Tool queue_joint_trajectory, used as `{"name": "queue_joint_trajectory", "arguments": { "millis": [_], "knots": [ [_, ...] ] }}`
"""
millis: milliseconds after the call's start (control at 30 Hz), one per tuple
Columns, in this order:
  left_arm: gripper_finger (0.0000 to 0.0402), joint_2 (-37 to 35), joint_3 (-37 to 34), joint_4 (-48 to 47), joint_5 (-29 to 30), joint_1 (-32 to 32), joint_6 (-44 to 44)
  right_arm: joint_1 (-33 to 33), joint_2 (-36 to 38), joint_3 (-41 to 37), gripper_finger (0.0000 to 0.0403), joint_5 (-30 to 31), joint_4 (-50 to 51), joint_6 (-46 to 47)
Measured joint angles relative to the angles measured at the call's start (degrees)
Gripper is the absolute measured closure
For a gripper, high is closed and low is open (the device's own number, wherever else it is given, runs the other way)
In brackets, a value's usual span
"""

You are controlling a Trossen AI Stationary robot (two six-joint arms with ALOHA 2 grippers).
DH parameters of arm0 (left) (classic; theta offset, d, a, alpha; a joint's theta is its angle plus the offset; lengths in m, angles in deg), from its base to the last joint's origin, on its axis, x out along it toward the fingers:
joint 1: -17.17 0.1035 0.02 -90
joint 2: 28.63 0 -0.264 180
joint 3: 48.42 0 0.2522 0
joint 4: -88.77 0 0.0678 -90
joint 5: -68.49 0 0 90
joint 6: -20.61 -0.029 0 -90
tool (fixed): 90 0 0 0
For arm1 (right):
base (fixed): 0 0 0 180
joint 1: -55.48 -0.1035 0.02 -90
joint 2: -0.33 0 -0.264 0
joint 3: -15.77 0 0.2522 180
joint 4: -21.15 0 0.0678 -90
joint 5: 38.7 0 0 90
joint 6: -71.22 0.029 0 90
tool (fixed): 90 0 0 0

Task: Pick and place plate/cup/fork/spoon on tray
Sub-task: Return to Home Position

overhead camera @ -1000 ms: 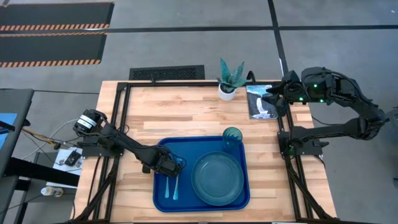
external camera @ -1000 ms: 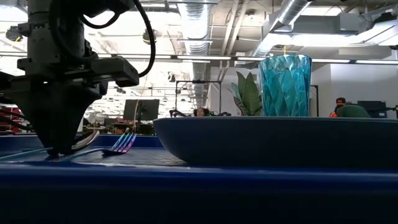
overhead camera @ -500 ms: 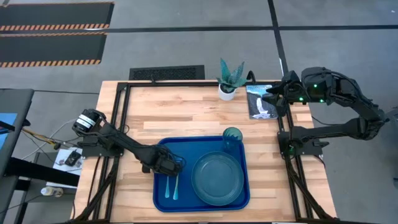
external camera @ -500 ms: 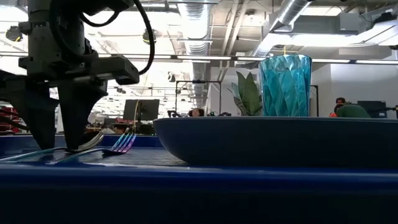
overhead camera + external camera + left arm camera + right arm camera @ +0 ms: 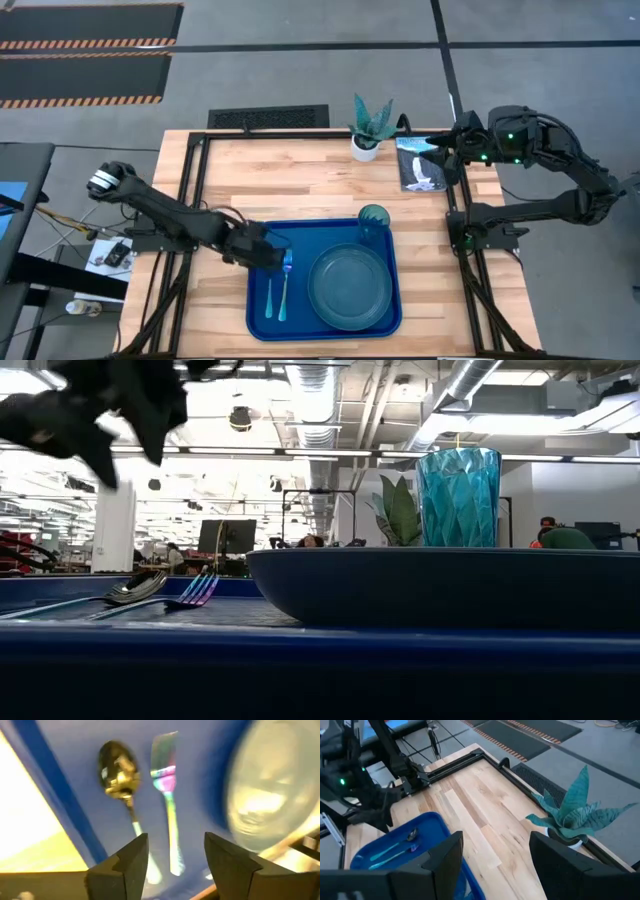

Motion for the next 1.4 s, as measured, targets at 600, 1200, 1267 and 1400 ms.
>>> {"name": "queue_joint_trajectory", "arguments": {
  "millis": [600, 1200, 1267, 1400],
  "knots": [
    [0.0223, -27.1, 0.0, 6.9, 20.6, 1.2, -38.5, 0.2, 1.6, 0.0, 0.0149, -3.7, -9.1, -12.7],
    [0.0223, -58.3, -0.8, 0.4, 31.7, 4.5, -65.8, 4.9, 25.3, 0.0, 0.0149, -3.2, -7.5, -10.0],
    [0.0223, -59.8, -2.2, 0.5, 31.7, 4.5, -65.8, 5.0, 25.9, 0.0, 0.0149, -3.2, -6.9, -8.5],
    [0.0223, -62.9, -8.9, 2.8, 31.7, 4.5, -64.0, 5.0, 26.6, -3.8, 0.0149, -3.3, -8.2, -8.0]
  ]
}}
